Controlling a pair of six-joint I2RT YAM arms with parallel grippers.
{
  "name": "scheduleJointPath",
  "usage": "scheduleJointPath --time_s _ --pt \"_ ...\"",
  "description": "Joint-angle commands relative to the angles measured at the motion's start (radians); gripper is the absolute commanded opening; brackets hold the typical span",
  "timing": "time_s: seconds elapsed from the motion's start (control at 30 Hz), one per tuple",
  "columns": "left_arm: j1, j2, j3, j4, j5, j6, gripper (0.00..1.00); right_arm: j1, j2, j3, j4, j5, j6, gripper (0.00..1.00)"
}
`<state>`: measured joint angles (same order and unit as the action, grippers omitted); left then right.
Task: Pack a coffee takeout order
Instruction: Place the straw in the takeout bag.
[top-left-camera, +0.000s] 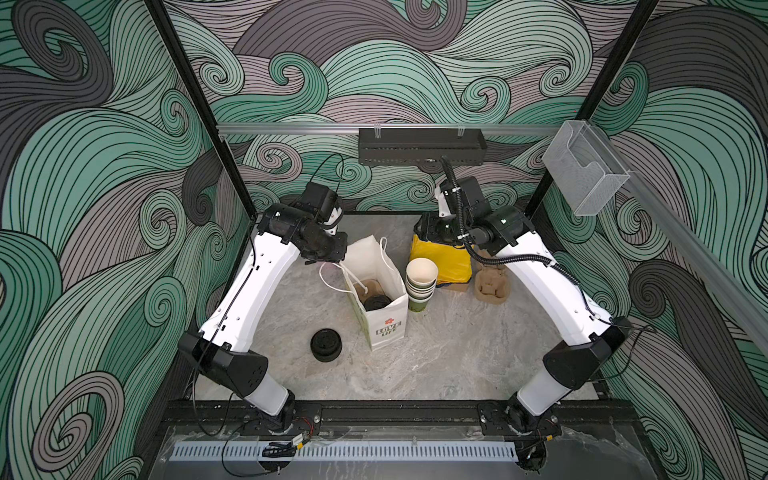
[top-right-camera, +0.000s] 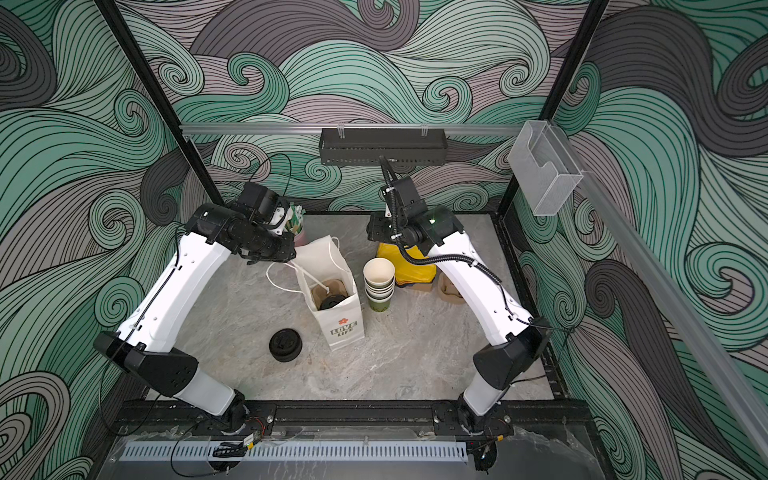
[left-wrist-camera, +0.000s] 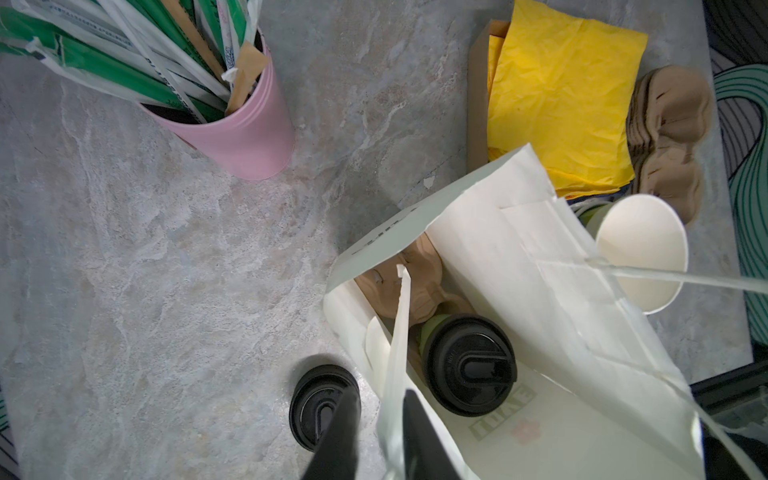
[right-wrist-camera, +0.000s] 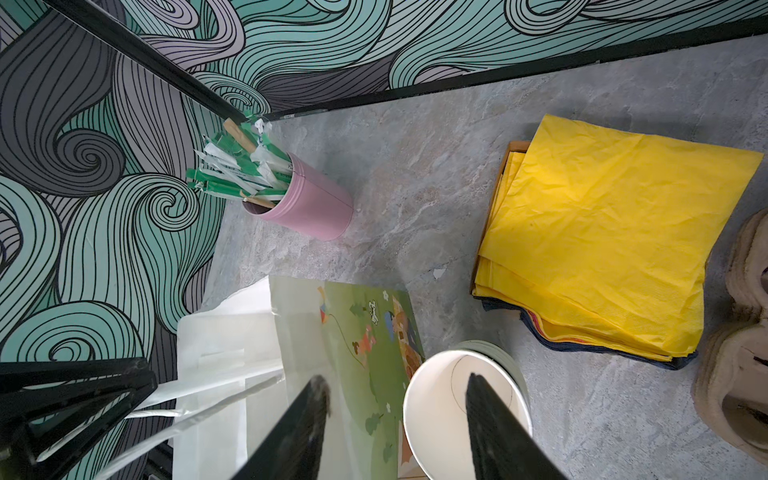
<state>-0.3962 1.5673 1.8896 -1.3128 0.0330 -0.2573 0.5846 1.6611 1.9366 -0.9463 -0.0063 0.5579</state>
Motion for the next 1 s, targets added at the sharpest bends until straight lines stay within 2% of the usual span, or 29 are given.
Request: scheduleJointPath --time_s 0.0,0.27,0.43,0.57,0.73,0.97 --pt "-0.007 -0.004 0.034 0.012 -0.030 -0.002 0.32 -0.004 -0.025 -0.008 -0.012 0.015 0.010 0.55" --pt "-0.005 0.010 0.172 -0.028 -0.164 0.007 0.46 -0.004 -0.009 -0.009 -0.050 0.029 0.011 0.55" --pt "0.000 -0.022 0.214 0.038 -0.254 -0.020 0.48 -0.016 0.025 0.029 -0.142 0.074 0.000 0.55" --pt "0.019 -0.129 0.070 0.246 -0.296 -0.060 0.48 -0.066 0.065 0.051 -0.250 0.071 0.007 0.55" --pt "0.085 -0.270 -0.156 0.497 -0.275 -0.188 0.47 -0.083 0.114 0.016 -0.333 0.061 0.005 0.55" --pt "0.109 -0.272 -0.213 0.519 -0.233 -0.248 0.47 -0.162 0.097 -0.170 -0.288 0.058 0.133 0.55"
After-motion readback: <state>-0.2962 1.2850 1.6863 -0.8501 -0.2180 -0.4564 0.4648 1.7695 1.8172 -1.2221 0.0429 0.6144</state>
